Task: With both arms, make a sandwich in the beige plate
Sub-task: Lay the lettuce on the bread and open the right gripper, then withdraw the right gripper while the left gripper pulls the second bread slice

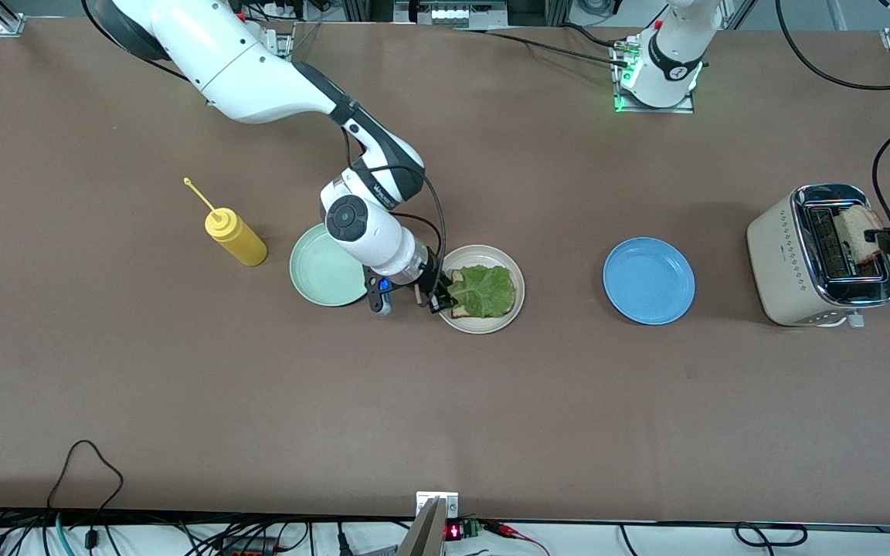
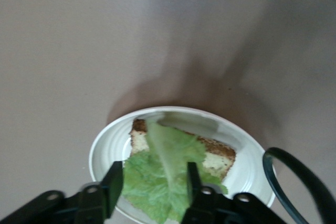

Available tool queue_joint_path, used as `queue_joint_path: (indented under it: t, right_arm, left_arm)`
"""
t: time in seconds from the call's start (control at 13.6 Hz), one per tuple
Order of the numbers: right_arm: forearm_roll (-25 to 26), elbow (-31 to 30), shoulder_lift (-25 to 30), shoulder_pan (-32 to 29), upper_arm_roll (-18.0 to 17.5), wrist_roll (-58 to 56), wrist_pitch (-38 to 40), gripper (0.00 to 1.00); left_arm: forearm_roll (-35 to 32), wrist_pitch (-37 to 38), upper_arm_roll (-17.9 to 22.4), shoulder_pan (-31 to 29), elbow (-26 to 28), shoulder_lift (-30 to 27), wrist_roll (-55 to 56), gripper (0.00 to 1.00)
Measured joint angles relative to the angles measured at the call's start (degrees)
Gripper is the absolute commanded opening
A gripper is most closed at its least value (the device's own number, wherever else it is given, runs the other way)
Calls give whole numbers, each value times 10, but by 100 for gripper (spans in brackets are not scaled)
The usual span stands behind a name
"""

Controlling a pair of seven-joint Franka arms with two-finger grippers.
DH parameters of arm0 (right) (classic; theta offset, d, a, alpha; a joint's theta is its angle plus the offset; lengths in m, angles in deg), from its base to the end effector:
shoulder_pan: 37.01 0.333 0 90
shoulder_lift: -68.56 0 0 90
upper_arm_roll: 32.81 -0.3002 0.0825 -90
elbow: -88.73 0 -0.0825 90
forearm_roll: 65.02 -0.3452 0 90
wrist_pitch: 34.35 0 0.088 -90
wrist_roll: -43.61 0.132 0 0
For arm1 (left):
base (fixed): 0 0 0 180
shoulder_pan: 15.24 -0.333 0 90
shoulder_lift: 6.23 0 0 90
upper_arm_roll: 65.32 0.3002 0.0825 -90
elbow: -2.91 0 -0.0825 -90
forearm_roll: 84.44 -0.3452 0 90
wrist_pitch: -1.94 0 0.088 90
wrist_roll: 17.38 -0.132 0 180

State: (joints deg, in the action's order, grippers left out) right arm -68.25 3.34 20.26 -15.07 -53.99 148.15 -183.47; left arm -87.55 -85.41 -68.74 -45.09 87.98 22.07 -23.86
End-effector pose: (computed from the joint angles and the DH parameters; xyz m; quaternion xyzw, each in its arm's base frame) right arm 0.5527 0.4471 0.2175 -0.7852 0.5819 0.0944 0.1895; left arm 0.5193 0.2712 0.3402 0.9604 0.1643 -0.2189 0.0520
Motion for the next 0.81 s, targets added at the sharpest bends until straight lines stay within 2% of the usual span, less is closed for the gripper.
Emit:
queue_joint_path:
  t: [0.07,0.22,0.51,0.66,0.81]
  right_arm:
    - [0,5,4,-2,2,0,11,100]
    - [3,17,34,-17,4,-30,93,100]
    - [1,21,133,-76,5,-232,280,100]
    - [1,21,179,-107,5,-349,355,100]
    - [2,20,220,-150,8,-496,429,100]
  left_arm:
    - [0,3,-1,0,-5,-1,-6,1]
    - [2,23,-6,0,-23,-5,-9,1]
    - [20,129,-23,2,-97,-18,-12,1]
    - [23,204,-51,2,-154,-23,-14,1]
    - [24,258,-100,3,-213,-28,-15,1]
